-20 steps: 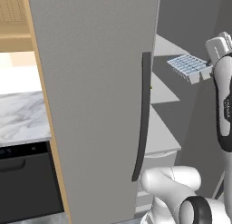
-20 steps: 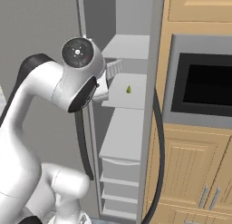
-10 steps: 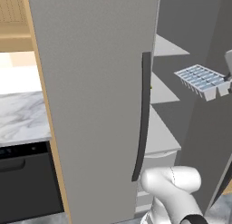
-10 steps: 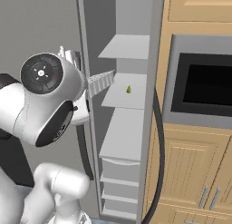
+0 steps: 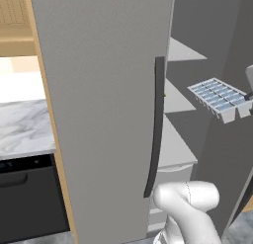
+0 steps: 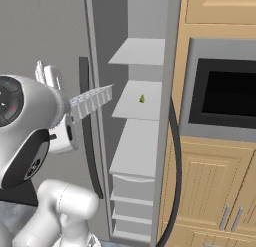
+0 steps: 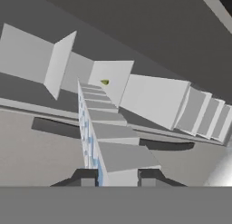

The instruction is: Open the freezer door, pick up the ice cube tray from the freezer, and place it on the dining counter.

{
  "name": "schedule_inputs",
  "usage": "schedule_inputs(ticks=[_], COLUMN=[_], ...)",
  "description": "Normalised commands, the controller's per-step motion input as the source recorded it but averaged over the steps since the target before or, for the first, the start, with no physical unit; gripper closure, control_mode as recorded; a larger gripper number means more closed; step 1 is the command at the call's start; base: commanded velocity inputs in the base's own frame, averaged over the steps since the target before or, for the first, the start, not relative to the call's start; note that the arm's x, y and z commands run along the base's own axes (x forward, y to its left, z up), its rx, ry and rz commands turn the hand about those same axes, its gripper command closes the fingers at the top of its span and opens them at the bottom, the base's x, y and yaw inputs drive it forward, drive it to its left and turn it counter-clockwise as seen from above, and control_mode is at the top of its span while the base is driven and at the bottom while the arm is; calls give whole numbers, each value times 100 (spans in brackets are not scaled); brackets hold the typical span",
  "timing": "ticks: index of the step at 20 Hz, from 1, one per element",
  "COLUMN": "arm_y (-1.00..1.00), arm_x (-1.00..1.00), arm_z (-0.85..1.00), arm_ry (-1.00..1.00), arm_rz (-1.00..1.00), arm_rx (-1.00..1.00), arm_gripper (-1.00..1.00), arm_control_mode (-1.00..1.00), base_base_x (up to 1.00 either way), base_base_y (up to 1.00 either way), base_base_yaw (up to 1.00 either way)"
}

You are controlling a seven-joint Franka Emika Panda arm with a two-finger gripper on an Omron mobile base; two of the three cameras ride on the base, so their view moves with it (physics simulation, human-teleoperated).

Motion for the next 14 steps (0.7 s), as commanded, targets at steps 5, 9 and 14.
schedule_inputs(ticks=[5,9,14], arm_y=[1,0,0], arm_x=[-10,0,0], arm_z=[0,0,0], arm_ry=[1,0,0], arm_rz=[0,0,0], arm_rx=[0,0,0], arm_gripper=[100,100,100], arm_control_mode=[100,100,100], base_base_x=[-55,-84,-58], base_base_y=[1,4,18], base_base_yaw=[-1,-1,0])
